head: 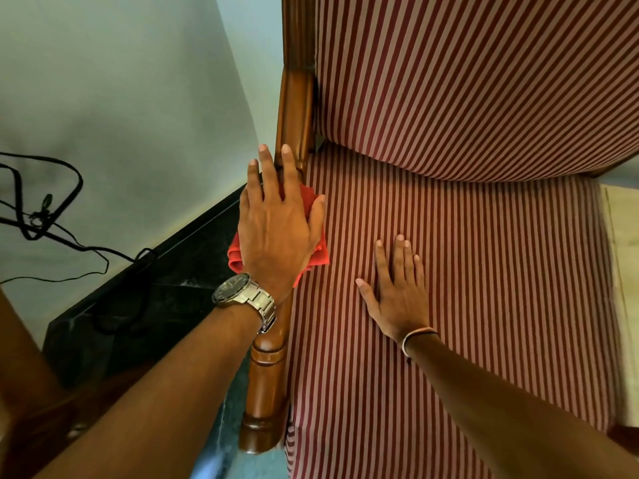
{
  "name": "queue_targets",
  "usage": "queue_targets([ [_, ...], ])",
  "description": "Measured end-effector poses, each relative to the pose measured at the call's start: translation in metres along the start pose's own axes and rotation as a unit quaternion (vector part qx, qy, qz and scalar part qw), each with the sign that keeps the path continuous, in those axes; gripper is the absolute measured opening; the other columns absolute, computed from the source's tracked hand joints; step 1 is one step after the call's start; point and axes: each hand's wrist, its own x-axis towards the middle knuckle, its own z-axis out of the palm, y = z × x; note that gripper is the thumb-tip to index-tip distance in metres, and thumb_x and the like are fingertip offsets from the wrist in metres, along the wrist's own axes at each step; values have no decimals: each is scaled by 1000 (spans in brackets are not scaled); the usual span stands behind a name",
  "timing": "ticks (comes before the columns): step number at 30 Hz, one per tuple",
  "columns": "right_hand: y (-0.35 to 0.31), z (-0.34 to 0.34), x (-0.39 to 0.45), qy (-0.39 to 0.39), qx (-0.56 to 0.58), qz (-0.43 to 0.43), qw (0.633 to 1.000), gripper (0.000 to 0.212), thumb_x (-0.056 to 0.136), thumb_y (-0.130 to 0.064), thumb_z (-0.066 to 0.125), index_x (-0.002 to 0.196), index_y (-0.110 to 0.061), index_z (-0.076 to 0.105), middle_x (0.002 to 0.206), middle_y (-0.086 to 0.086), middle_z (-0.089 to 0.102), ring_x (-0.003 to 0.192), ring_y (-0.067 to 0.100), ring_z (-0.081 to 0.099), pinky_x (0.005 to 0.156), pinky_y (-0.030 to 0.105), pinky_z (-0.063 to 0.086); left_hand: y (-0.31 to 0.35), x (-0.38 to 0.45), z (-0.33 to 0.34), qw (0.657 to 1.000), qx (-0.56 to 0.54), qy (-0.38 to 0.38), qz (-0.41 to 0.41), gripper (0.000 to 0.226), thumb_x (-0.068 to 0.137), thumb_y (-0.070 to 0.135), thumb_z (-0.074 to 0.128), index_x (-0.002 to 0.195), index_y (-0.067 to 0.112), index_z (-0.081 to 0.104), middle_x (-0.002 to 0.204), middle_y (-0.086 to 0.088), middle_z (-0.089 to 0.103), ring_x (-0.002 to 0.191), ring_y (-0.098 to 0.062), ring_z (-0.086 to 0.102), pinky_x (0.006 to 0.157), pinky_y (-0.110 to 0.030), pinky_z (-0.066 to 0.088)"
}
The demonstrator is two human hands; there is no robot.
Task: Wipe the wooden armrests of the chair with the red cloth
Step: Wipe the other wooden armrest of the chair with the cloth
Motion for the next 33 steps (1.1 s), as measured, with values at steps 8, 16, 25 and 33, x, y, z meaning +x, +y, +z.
queue_targets([
  [8,1,3,0,4,-1,0,1000,79,99,-68,16,163,-23,5,171,17,5,159,31,2,128,49,9,-3,-4,0,1000,-9,-9,8,75,102,53,32,162,21,2,171,-14,-6,158,-34,5,126,-51,21],
  [16,-1,-4,0,-6,-3,-5,1000,79,99,-66,17,163,-21,7,171,18,4,159,33,3,128,51,11,-13,-43,6,1000,-2,-19,24,68,103,50,31,162,27,6,171,-16,-4,158,-37,5,124,-55,24],
  [25,-1,-8,0,-16,1,-6,1000,80,98,-67,16,163,-21,2,171,17,-2,159,34,-1,129,51,10,-30,-114,17,996,61,-13,57,65,102,49,32,161,28,17,170,-19,6,156,-40,12,123,-55,20],
  [33,-1,-6,1,-11,3,-7,1000,80,98,-67,14,163,-22,3,171,17,-1,159,33,-1,129,52,11,-43,-130,19,987,100,-2,122,68,99,56,30,158,23,29,168,-21,17,155,-39,19,122,-62,21],
])
